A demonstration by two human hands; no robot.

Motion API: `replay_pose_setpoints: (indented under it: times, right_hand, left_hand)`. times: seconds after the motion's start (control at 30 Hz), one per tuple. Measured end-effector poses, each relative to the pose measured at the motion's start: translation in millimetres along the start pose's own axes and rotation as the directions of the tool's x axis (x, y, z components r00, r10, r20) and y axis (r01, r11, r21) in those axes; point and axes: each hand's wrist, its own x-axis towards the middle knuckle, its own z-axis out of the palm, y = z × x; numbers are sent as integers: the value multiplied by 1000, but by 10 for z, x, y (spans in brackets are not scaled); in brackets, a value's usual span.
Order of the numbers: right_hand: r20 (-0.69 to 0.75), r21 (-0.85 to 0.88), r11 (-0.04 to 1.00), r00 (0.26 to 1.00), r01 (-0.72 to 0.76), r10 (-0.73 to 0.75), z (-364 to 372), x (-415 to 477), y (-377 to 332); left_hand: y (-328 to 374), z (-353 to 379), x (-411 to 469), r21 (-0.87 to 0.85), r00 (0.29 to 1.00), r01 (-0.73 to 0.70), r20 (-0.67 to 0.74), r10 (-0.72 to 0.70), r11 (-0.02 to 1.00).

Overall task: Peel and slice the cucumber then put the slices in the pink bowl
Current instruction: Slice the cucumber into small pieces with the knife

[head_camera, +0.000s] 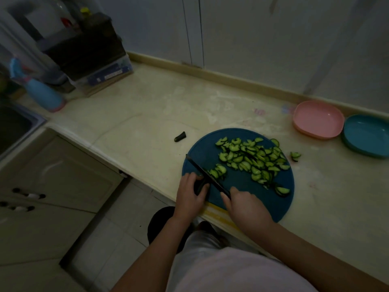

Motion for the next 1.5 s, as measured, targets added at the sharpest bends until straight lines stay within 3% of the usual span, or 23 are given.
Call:
replay_pose_setpoints:
  times: [1.07,1.5]
  right_hand:
    - [-41,36,999,999,-23,24,-9,-7,44]
    - [-6,-45,999,1000,7,-8,65,50,10]
  left_hand:
    - [33,35,47,50,998,60,-10,-60,997]
    - [33,3,48,36,999,41,-7,-41,999]
